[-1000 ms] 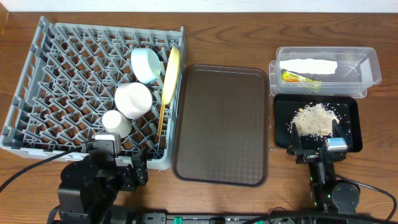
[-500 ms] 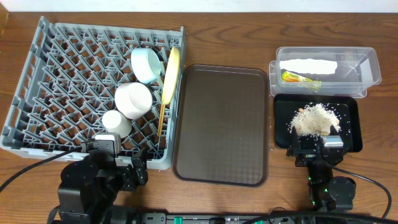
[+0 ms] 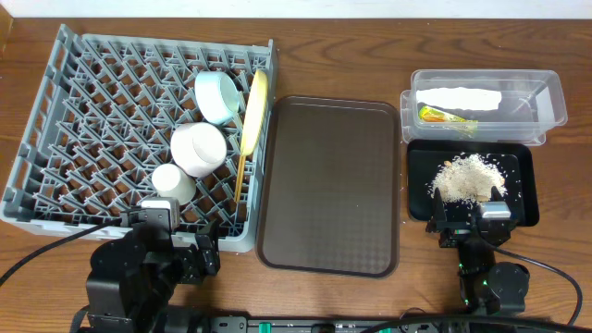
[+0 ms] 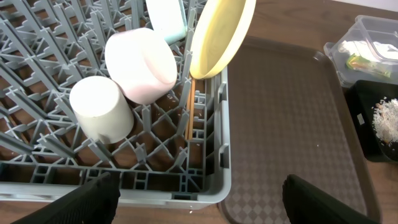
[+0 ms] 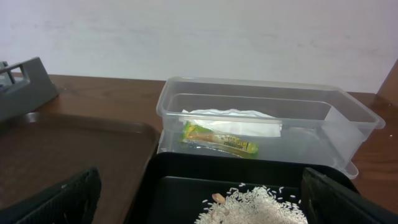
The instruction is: Sort waste into correct bins and load items into the dishwasher
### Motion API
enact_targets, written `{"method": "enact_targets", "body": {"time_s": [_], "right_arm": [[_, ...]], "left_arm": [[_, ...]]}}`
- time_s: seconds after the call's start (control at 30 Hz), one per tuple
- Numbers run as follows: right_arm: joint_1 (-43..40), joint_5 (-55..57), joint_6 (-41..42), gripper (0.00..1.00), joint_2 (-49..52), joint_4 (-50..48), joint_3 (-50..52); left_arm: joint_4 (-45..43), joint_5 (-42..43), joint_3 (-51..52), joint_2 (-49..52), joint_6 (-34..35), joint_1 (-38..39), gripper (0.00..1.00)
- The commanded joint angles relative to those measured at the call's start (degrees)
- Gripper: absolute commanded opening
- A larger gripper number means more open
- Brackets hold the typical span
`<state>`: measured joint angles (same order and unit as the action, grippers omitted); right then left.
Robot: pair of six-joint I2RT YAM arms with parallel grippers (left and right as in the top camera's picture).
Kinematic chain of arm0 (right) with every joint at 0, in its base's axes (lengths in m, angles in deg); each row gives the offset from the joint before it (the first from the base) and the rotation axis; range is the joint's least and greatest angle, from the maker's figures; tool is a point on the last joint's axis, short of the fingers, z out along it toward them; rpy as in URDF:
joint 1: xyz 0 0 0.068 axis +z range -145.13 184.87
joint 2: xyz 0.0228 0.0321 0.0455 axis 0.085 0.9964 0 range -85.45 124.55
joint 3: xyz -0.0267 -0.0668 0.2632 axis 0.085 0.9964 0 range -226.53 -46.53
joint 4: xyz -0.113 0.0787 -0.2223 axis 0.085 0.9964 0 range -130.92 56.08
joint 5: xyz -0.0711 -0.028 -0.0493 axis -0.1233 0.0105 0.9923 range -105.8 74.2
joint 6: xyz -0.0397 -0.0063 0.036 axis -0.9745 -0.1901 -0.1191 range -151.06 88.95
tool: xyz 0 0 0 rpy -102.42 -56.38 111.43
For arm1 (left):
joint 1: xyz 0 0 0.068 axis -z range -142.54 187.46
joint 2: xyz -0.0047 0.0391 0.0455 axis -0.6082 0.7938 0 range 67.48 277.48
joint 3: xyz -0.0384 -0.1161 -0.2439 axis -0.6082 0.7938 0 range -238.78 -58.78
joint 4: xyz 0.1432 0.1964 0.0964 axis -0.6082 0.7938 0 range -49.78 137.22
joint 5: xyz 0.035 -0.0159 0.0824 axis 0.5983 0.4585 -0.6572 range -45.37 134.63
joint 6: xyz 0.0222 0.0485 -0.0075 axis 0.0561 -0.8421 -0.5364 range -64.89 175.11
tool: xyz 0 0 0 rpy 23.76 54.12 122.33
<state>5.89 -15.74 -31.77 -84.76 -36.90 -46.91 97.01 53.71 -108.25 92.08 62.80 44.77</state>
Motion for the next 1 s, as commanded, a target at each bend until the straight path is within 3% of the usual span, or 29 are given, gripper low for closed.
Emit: {"method": "enact_targets", "body": {"time_s": [0.0,0.67,0.97], "right_arm": [[0.55,1.03,-0.66,0.99,-0.37,0.26,0.07],[0.55,1.01,-0.63,0.99,-0.37,0.26,0.07],[0.55,1.01,-0.63,0.99,-0.37,0.28,0.07]], "left_arm": [[0.11,0.74,0.02,-0.07,-0.09,0.22,0.87],[0.15,0.72,0.04,-0.70,-0.09,-0.24,0.87],[-2.62,-1.42,7.54,-10.84,-2.01,-3.87,0.87]]}}
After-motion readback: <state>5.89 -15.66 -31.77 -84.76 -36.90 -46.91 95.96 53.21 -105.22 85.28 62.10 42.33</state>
